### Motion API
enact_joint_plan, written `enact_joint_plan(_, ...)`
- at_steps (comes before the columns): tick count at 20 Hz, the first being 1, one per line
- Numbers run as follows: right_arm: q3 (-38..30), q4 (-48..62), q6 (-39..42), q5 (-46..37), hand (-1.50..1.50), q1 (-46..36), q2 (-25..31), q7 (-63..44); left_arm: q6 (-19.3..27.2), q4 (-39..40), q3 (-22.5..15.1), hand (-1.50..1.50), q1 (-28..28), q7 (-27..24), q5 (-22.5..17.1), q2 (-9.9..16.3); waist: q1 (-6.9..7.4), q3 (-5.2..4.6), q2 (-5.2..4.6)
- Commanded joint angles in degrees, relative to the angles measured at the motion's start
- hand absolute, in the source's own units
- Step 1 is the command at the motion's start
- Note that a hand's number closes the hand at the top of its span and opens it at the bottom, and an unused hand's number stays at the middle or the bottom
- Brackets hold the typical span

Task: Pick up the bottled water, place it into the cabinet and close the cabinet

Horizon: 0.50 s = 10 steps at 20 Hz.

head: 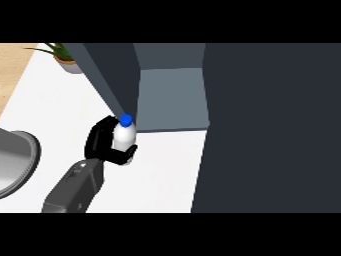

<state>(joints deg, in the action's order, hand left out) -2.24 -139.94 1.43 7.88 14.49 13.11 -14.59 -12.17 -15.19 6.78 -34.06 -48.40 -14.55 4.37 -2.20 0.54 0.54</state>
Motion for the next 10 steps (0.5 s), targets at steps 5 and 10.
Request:
enact_joint_plan(5,-4.5,1.0,2.8,9.3,-1.5,-0.8,-0.5,0.9,3.4,-2.7,-3.5,1.5,-10.9,3.5,-4.4,-4.1,-2.98,-0.42,0.15)
enact_joint_plan(10,-7.2,4.0,4.7,11.8,-1.5,-1.7,0.1,2.0,5.3,-2.8,-4.8,1.5,-12.9,4.8,-5.9,-4.1,-3.2,-0.35,0.3)
